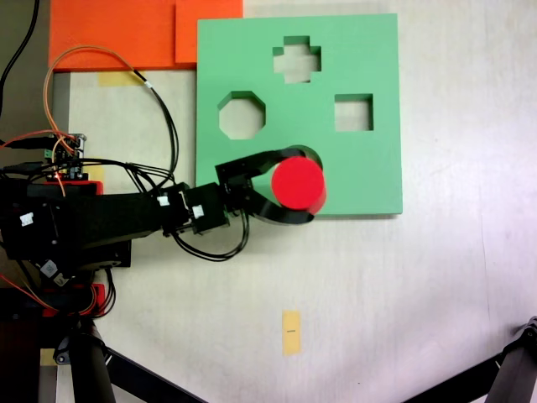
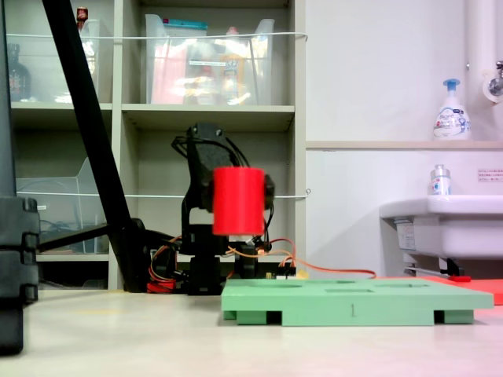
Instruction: Put the cylinder block into the corresponding hole
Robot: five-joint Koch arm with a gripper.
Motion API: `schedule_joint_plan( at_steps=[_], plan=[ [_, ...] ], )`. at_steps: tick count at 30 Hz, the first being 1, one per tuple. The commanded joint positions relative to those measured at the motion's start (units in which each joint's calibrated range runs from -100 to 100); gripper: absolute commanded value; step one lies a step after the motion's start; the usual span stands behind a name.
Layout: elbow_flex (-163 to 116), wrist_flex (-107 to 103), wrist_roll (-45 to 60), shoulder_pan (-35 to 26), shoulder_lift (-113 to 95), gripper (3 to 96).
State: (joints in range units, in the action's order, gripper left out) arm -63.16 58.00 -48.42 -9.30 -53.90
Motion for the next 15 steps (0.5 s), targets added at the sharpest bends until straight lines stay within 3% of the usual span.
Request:
schedule_joint_plan(
  at_steps=[1, 15],
  plan=[
    [2.8, 0.1, -0.8, -2.3, 3.2, 41.9],
    [8.3, 0.1, -0.8, -4.5, 18.0, 41.9]
  ],
)
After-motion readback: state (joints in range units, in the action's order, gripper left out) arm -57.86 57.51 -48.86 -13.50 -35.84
